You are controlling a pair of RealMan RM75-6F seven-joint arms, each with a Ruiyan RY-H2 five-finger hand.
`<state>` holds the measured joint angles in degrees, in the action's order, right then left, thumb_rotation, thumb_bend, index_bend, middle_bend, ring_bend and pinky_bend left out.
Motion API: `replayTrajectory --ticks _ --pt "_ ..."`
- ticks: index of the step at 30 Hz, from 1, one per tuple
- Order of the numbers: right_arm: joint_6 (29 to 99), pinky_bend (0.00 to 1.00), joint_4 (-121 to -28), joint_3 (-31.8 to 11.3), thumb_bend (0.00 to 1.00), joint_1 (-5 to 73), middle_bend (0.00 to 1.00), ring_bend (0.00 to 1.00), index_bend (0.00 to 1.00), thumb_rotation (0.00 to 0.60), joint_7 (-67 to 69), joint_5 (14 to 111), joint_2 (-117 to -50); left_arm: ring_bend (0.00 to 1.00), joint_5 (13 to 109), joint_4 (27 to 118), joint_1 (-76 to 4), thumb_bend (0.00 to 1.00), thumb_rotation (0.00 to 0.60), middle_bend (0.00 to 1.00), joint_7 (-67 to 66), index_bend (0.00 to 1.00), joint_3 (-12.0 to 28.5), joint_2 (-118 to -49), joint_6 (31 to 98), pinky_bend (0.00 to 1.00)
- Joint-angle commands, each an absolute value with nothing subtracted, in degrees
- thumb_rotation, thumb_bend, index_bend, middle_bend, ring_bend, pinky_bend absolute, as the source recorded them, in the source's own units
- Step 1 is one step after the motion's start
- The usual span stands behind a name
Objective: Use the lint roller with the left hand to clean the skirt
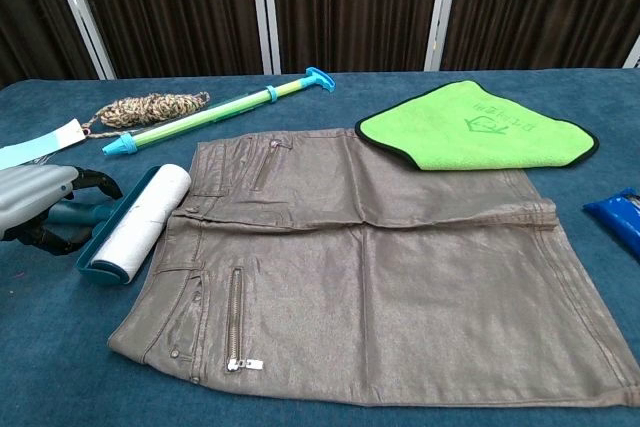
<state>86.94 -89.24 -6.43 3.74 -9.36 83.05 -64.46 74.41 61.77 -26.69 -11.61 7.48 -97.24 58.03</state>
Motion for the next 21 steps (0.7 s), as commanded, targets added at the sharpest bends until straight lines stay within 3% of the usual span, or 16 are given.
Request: replayTrajectory --ticks 1,8,15,21 --pt "86.8 0.0 -89.2 -6.4 0.0 3.8 0.0 0.0 0.0 0.6 -9.3 82.9 -64.5 0.16 74.3 61.7 -27.0 0.5 0.6 0.23 -11.8 0.28 7.6 -97.7 58.1 0.27" --pt "86.6 0.0 -89.0 -6.6 0.0 3.9 0.0 0.0 0.0 0.6 -9.1 82.5 -64.5 0.26 74.5 61.6 -27.1 0.55 0.6 0.35 -12.8 0.45 7.5 -98.4 59.6 0.36" --pt "86.4 0.0 -89.0 -6.4 0.0 3.9 0.0 0.0 0.0 0.6 -9.2 82.5 -64.5 0.37 75.2 62.1 -27.0 0.85 0.6 0.46 -13.1 0.6 7.1 -97.8 61.3 0.47" --pt "86.1 0.0 -89.0 -6.4 0.0 4.0 0.0 0.0 0.0 0.6 -9.3 82.4 -64.6 0.4 77.1 64.8 -27.3 0.98 0.6 0.5 -15.3 0.65 6.1 -94.5 62.2 0.49"
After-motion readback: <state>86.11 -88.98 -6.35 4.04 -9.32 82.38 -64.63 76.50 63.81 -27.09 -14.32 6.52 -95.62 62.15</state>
